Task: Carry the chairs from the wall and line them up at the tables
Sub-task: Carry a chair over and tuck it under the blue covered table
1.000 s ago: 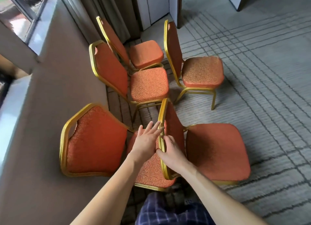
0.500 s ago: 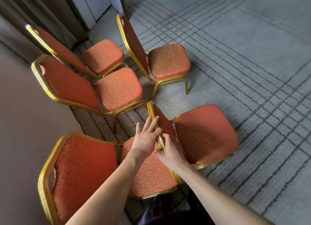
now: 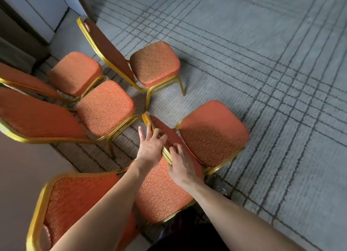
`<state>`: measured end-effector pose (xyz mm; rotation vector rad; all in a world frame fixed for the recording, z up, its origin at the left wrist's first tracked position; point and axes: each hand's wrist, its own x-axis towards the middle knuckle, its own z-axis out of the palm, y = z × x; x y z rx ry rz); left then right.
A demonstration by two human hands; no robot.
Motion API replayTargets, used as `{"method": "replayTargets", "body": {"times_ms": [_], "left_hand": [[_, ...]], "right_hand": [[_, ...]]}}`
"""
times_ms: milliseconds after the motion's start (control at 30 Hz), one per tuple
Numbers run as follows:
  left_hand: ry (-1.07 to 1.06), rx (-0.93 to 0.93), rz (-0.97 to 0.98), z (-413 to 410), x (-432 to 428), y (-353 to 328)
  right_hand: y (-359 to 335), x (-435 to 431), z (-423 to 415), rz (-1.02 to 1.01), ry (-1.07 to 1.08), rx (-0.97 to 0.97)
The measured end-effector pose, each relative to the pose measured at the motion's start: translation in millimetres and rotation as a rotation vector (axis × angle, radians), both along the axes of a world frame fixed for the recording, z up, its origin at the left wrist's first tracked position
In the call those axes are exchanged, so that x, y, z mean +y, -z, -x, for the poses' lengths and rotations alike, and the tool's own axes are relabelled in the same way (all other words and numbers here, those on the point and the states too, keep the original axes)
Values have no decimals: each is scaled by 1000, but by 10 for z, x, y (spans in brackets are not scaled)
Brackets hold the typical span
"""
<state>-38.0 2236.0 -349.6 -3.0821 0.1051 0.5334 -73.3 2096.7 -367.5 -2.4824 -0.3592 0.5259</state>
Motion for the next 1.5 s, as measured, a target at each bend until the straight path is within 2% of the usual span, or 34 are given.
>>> {"method": "replayTargets", "body": {"times_ms": [133, 367, 600, 767, 1000, 1300, 1500], "left_hand": [[51, -35, 6, -44, 3, -2], [160, -233, 180, -355, -207, -84], [178, -295, 207, -846, -791, -368], [165, -277, 120, -1106, -1030, -509], [99, -240, 99, -1457, -1352, -773], [11, -298, 117, -1791, -1756, -865], [-63, -375, 250, -2182, -2133, -929]], "right_hand": [[-38, -27, -39, -16, 5, -18], [-208, -360, -263, -26, 45, -118], [-318, -832, -457, 89, 280, -426], [-457, -1114, -704, 224, 267, -616], [-561, -1398, -1162, 252, 224, -593], [-682, -1892, -1668, 251, 177, -604], [-849, -2236, -2116, 206, 210, -605]]}}
